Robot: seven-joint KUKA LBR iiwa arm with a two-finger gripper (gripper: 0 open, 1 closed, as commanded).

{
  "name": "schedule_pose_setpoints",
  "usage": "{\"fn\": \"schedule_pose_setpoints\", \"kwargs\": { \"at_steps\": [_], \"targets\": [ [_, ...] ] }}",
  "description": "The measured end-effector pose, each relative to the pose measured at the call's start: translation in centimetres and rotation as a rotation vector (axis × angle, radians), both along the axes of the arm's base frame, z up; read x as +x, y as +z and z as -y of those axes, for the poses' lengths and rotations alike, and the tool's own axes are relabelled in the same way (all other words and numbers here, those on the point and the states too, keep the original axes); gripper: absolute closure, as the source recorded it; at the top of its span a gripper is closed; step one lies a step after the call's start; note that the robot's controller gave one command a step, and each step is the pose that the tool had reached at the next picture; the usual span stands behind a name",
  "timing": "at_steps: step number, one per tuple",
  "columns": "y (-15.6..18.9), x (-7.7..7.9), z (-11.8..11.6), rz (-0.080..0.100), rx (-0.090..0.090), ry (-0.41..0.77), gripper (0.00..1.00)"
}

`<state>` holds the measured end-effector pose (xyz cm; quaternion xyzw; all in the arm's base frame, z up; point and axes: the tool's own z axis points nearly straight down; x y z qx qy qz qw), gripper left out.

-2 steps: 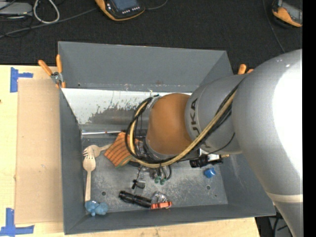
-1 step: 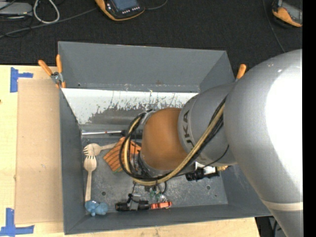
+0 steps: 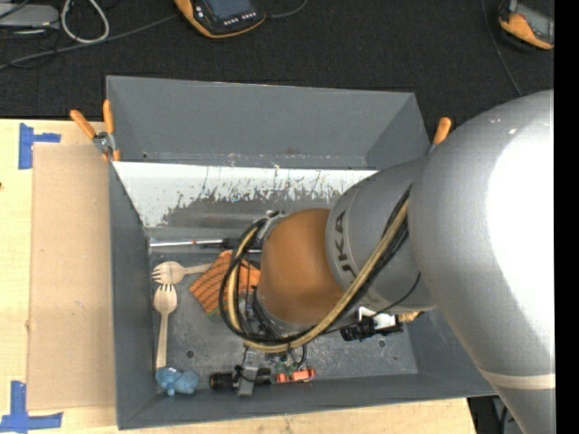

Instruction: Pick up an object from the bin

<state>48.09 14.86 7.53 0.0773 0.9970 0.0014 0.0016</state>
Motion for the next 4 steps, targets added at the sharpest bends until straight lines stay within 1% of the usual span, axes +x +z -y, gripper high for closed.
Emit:
{"fn": "schedule_pose_setpoints", "kwargs": {
  "at_steps": [1, 2, 3, 4],
  "targets": [
    [2.3, 8.2, 2.4, -0.002, -0.001, 0.189, 0.0],
    [-0.6, 2.6, 12.8, -0.009, -0.001, 0.134, 1.0],
    [-0.6, 2.6, 12.8, -0.009, -0.001, 0.133, 1.0],
    [-0.6, 2.8, 10.4, -0.008, -0.003, 0.236, 1.0]
  ]
}}
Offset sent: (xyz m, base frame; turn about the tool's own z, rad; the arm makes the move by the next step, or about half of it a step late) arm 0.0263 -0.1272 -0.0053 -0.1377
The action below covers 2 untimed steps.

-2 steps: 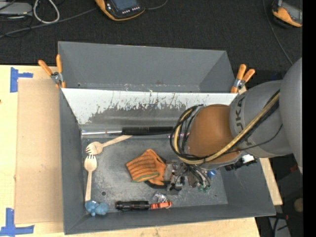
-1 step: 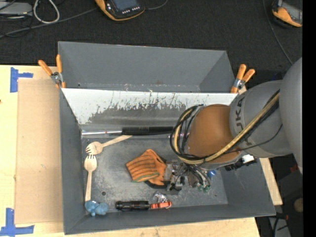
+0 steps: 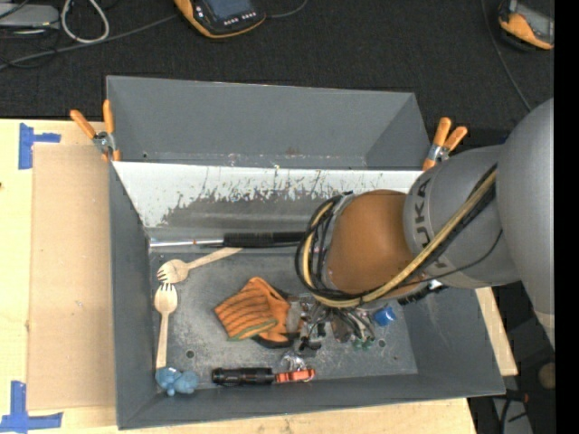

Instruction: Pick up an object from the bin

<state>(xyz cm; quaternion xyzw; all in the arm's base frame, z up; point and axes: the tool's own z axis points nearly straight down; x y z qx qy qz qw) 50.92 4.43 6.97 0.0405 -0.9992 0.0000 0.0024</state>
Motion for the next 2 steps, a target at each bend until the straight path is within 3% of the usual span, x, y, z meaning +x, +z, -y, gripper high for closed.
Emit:
{"fn": "schedule_pose_setpoints", "kwargs": {
  "at_steps": [1, 2],
  "targets": [
    [0.0, -0.1, -2.4, -0.001, 0.004, 0.009, 1.0],
    [0.2, -2.2, -5.0, -0.002, 0.002, 0.112, 1.0]
  ]
}}
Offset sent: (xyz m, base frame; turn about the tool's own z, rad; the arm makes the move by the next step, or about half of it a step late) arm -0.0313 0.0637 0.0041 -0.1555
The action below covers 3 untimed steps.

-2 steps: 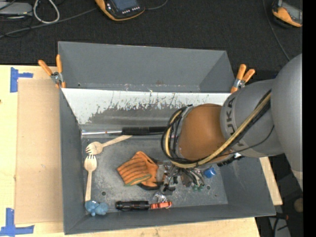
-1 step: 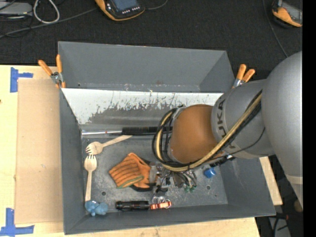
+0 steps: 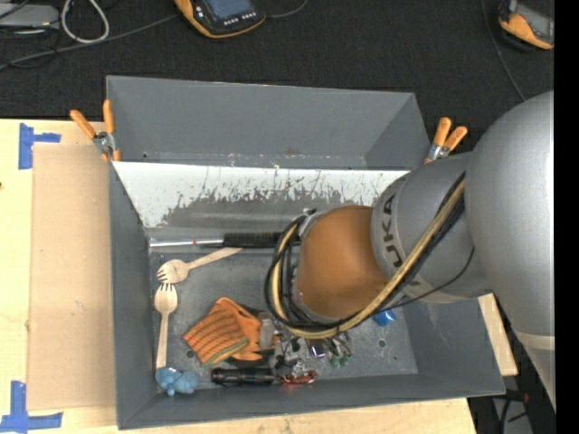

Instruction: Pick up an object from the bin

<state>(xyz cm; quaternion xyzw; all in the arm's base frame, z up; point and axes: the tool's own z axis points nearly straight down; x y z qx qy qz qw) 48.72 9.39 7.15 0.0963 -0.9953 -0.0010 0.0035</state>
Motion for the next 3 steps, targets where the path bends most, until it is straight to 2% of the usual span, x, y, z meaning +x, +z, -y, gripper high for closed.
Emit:
{"fn": "schedule_pose_setpoints", "kwargs": {
  "at_steps": [1, 2, 3],
  "targets": [
    [-0.1, -0.5, -1.8, 0.002, 0.001, 0.022, 1.0],
    [-0.1, -0.4, -1.4, 0.002, 0.001, 0.013, 1.0],
    [3.5, -1.2, -2.7, 0.003, 0.002, 0.04, 1.0]
  ]
}}
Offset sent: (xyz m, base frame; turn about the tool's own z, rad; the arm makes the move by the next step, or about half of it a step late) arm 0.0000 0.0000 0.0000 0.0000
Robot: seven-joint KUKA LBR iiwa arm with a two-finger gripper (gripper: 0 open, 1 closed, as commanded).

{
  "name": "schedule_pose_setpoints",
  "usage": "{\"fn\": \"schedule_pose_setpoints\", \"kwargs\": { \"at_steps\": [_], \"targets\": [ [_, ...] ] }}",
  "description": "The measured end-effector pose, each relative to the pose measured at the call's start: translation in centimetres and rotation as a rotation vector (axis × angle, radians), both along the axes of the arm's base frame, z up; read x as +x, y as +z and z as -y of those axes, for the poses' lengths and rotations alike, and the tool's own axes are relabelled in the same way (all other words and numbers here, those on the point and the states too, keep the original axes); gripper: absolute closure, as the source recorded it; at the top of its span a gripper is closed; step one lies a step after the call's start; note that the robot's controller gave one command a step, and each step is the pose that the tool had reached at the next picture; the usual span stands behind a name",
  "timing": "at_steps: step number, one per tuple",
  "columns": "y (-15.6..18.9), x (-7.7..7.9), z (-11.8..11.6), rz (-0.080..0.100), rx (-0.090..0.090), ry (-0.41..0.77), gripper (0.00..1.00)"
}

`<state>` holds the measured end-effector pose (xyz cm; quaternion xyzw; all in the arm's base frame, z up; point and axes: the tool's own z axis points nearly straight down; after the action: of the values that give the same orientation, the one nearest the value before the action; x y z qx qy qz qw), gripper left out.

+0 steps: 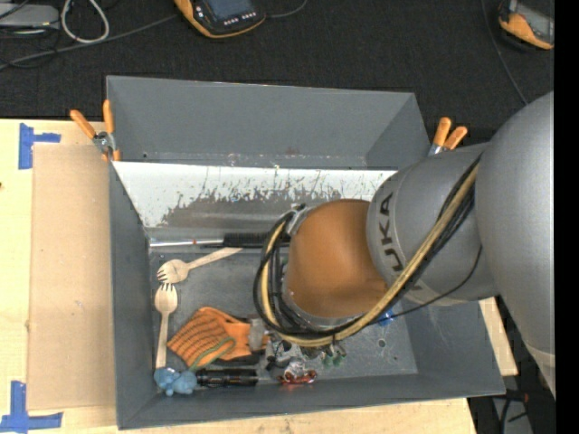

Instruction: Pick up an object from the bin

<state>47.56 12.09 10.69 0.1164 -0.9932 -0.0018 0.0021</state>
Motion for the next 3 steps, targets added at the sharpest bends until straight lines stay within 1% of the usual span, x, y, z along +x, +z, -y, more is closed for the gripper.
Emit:
{"fn": "schedule_pose_setpoints", "kwargs": {
  "at_steps": [1, 2, 3],
  "targets": [
    [5.5, -0.4, 1.4, -0.008, -0.003, 0.001, 1.0],
    [5.2, 0.0, 0.4, -0.004, 0.0, 0.002, 1.0],
    [-0.2, -0.8, 0.7, -0.006, -0.001, 0.064, 1.0]
  ]
}}
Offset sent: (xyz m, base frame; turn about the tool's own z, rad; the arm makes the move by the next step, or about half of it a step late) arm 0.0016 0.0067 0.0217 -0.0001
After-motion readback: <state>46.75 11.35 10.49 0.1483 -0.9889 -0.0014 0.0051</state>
